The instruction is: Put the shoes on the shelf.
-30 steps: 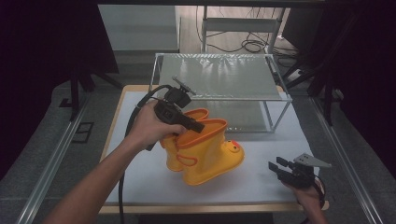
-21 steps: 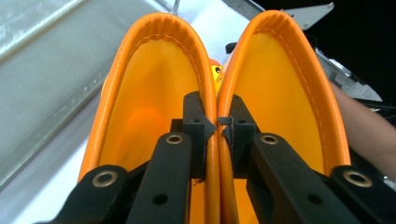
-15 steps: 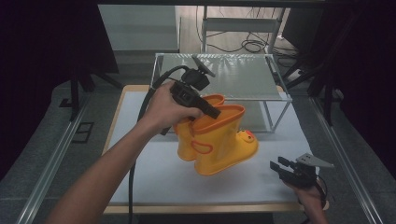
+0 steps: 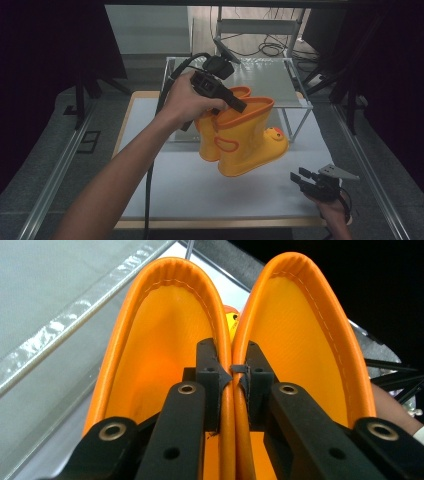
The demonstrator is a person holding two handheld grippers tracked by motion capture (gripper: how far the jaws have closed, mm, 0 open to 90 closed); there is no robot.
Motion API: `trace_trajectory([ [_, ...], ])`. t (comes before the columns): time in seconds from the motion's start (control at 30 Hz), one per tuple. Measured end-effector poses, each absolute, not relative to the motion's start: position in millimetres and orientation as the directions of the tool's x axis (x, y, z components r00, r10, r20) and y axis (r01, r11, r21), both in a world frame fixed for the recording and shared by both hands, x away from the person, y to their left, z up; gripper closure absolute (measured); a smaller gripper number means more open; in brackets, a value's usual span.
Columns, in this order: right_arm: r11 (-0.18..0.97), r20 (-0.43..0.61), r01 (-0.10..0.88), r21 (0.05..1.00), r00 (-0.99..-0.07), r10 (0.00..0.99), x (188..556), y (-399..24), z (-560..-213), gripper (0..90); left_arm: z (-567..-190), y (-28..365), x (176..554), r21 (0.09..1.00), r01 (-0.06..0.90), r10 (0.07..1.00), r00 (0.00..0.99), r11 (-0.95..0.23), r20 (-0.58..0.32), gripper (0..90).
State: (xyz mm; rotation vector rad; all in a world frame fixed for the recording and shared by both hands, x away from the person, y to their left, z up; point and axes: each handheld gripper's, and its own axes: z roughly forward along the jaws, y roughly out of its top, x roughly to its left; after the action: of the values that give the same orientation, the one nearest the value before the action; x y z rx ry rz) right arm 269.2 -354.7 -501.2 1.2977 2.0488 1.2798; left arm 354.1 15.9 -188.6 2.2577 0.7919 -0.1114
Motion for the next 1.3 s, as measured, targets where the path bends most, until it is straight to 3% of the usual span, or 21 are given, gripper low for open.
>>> trace_trajectory([
  [0.67,0.155,0.134,0.51,0.846,-0.485,0.864,270,-354,-505,53.8,-148,5,380,0.656,0.574,0.561,0.784,-0.491,-0.267,82.1],
  [1.3,0.139,0.144,0.502,0.854,-0.484,0.863,270,-357,-503,52.9,-142,3,419,0.663,0.651,0.684,0.674,-0.371,-0.279,82.2],
])
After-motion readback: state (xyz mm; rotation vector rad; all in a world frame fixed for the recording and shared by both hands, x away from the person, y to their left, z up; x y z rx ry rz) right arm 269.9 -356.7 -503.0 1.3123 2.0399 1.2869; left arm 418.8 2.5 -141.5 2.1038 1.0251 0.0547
